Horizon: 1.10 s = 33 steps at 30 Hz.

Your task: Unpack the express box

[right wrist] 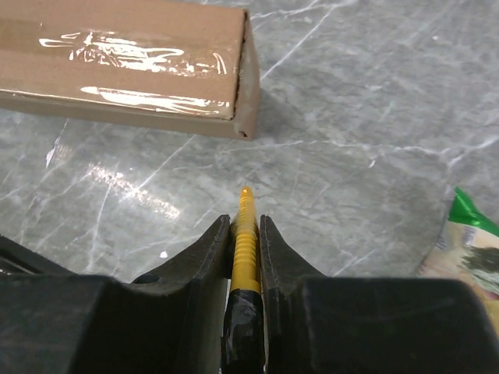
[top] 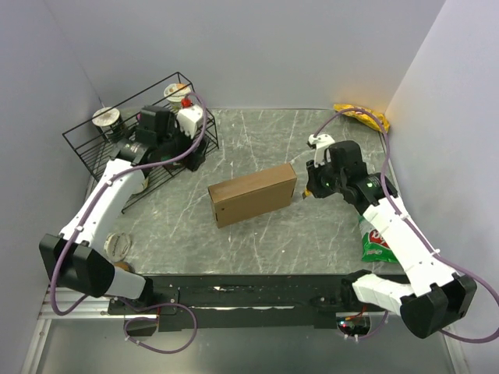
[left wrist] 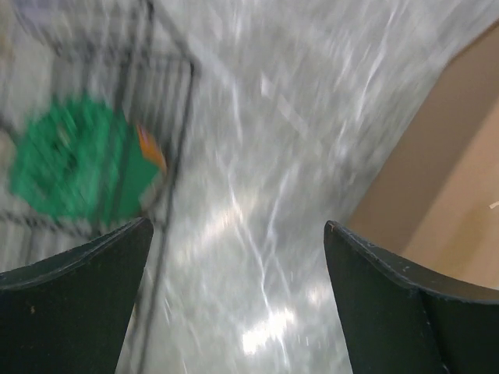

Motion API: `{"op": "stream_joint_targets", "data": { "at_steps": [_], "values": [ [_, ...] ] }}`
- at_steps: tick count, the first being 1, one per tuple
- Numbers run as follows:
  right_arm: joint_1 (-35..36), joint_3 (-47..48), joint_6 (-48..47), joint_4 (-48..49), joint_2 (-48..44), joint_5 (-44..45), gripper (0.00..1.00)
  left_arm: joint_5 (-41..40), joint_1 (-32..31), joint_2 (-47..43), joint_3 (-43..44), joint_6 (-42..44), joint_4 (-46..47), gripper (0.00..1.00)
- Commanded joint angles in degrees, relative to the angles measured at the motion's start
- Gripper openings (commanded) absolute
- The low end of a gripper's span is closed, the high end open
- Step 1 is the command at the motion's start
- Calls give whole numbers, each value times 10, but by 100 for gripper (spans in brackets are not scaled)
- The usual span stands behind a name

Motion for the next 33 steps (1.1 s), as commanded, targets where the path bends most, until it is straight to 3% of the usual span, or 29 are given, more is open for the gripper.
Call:
{"op": "stream_joint_targets", "data": {
  "at_steps": [1,5,12,16,20,33],
  "values": [
    [5,-1,6,17,14,-32,0,-62,22,-25,-77,-30,-21,96],
    [12,3,10,26,22,-35,0,-47,25,-58,-156,-9,-8,96],
    [20,8,7,50,52,-30,0,-1,25,-72,-218,31,8,96],
    [23,22,-5,67,75,-18,0,78,24,-103,-251,47,45,97],
    [26,51,-14,82,107,-10,0,210,22,-127,-278,65,81,98],
    [58,190,-48,109,255,4,0,330,-96,-108,-264,61,103,99]
  ]
}}
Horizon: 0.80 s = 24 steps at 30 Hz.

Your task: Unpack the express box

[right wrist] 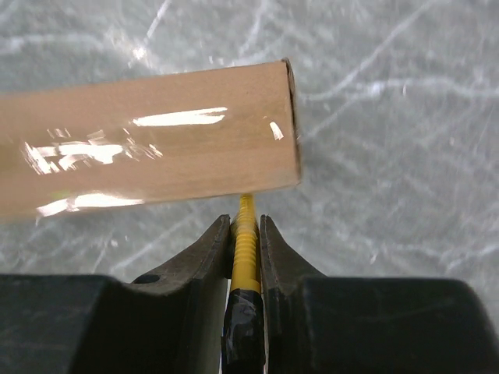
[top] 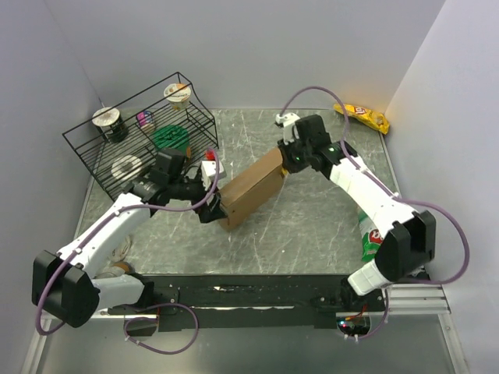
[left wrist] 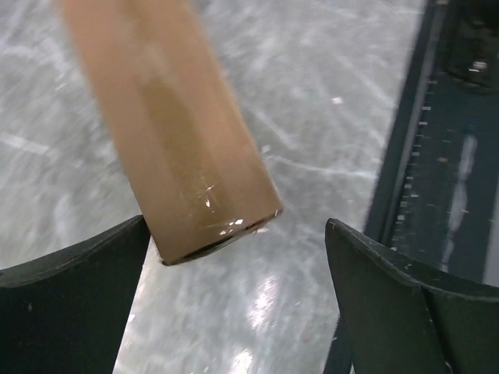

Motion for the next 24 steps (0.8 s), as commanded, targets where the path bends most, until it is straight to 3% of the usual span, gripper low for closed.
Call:
{"op": "stream_joint_targets", "data": {
  "at_steps": [1,8,16,19,22,24],
  "values": [
    [25,70,-14,41,46,7,0,71,-39,13,20,10,24,99],
    [66,171,-21,49,145,11,0,78,-71,52,53,24,9,96],
    [84,219,-3,58,191,-7,0,65,-75,65,77,4,23,96],
    [91,238,-3,54,203,-11,0,34,-76,66,132,53,-63,96],
    [89,240,-9,47,200,13,0,-14,-75,54,198,182,-194,96],
    [83,220,-14,48,179,26,0,-48,-75,29,209,241,-224,96]
  ]
}}
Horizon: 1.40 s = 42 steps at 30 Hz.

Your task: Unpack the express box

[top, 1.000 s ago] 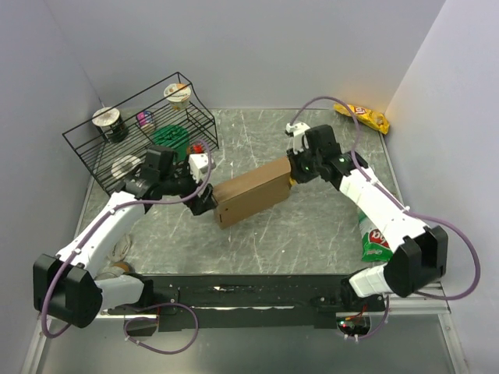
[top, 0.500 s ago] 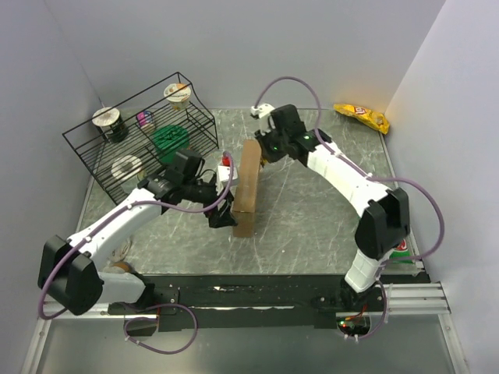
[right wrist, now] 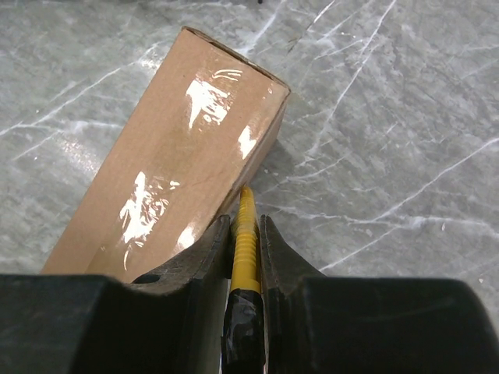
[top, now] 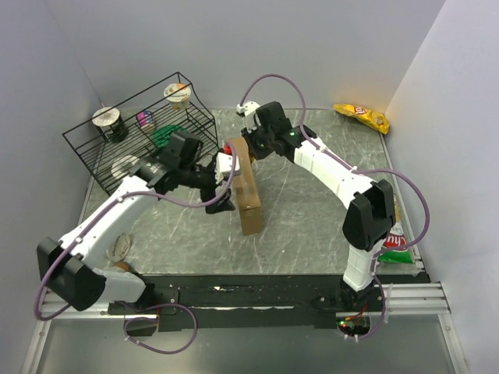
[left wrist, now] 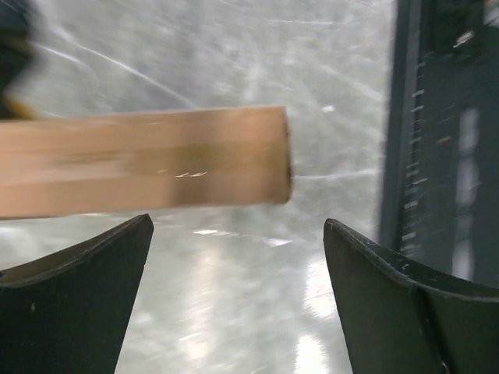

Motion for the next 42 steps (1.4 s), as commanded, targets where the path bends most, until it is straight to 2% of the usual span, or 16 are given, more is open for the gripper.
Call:
{"op": "stream_joint_targets", "data": {
  "at_steps": [1,4,6,11,15,17,22,30,33,36,42],
  "values": [
    [-3,2,-3,18,-36,33,0,-96,0,-53,52,196,-121,96],
    [-17,-44,-7,19,-83,42,0,-151,1,-78,21,281,-109,96],
    [-26,-80,-12,18,-120,44,0,-198,6,-75,8,297,-103,96],
    [-32,-175,-24,16,-224,43,0,-135,19,-59,-50,273,-87,99],
    [-32,-252,-30,7,-287,34,0,-114,-21,-67,-168,210,64,95],
    [-35,-277,-34,6,-304,36,0,-119,-49,-62,-192,197,108,92],
    [-74,-266,-24,-4,-301,31,0,-116,-91,-17,-204,163,193,90],
    [-121,-269,-16,-2,-311,19,0,-67,-182,81,-159,150,233,91],
    [-120,-267,-8,10,-302,-28,0,-51,-200,121,-132,143,246,91],
    [-109,-249,-7,37,-271,-59,0,-50,-210,152,-117,136,266,91],
    [-93,-162,-23,45,-180,-28,0,-95,-231,208,-88,113,346,97]
  ]
}}
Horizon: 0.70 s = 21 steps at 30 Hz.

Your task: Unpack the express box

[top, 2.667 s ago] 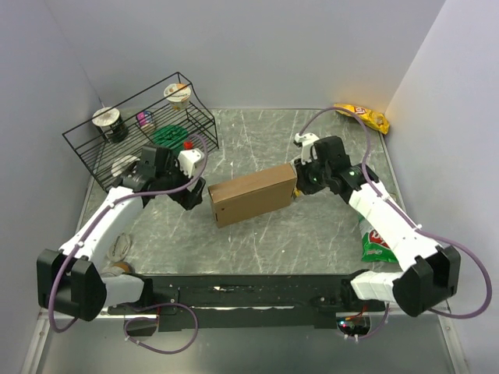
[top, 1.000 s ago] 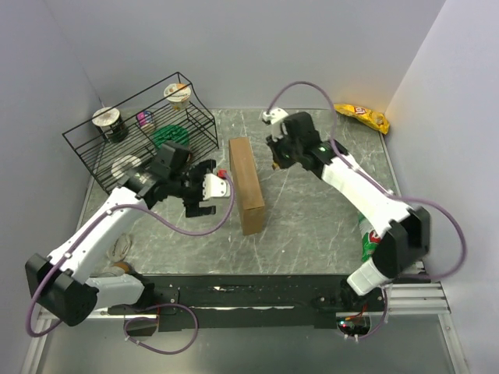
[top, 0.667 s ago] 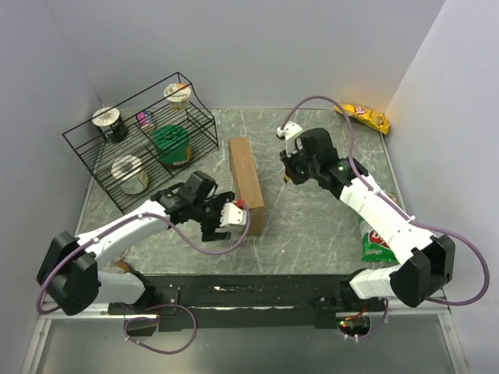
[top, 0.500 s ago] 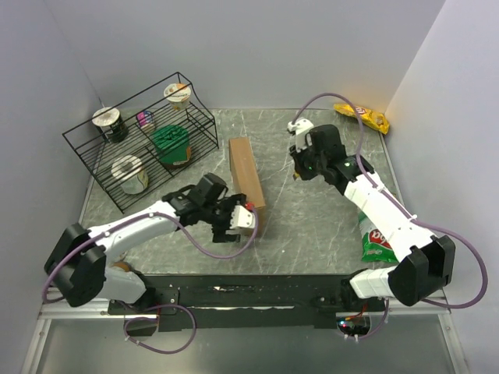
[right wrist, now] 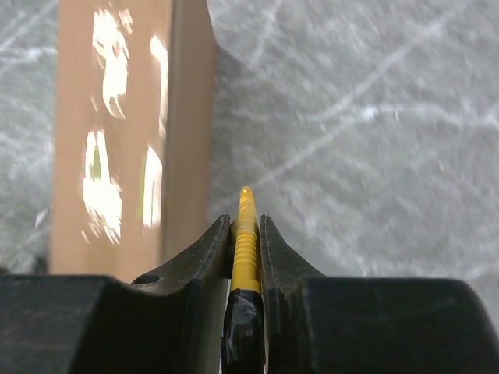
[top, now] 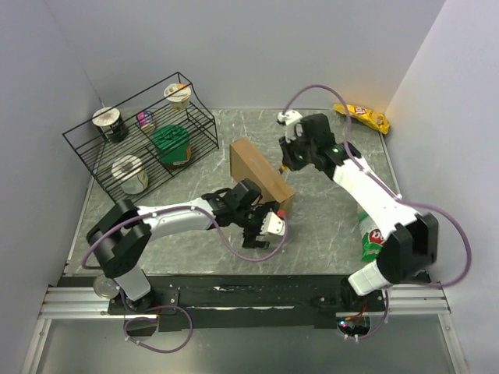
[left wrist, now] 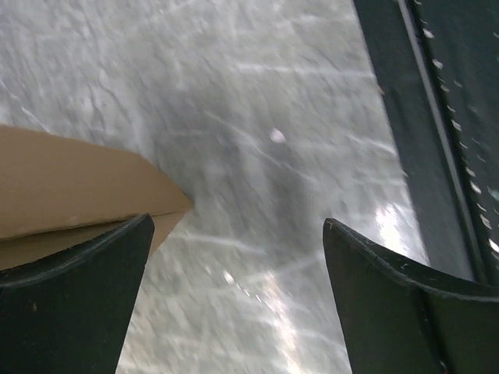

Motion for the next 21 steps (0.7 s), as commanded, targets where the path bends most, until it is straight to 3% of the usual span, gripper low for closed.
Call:
{"op": "stream_joint_targets", "data": {
  "at_steps": [1,5,10,14,17,21],
  "values": [
    [3,75,-4,40,54,17,0,-5,-16,42,50,-14,69,100],
    [-14,95,-12,55,66,51,0,9,-32,89,116,-14,27,97],
    [-35,122,-39,33,61,54,0,45,-9,41,148,-28,-85,96],
    [-52,102,-33,21,38,88,0,16,82,-125,63,-64,-81,96],
    [-57,46,-39,9,-19,113,0,-95,136,-193,53,-116,-39,96],
    [-63,-57,-45,-12,-125,135,0,-135,224,-143,146,-201,-83,96]
  ]
}}
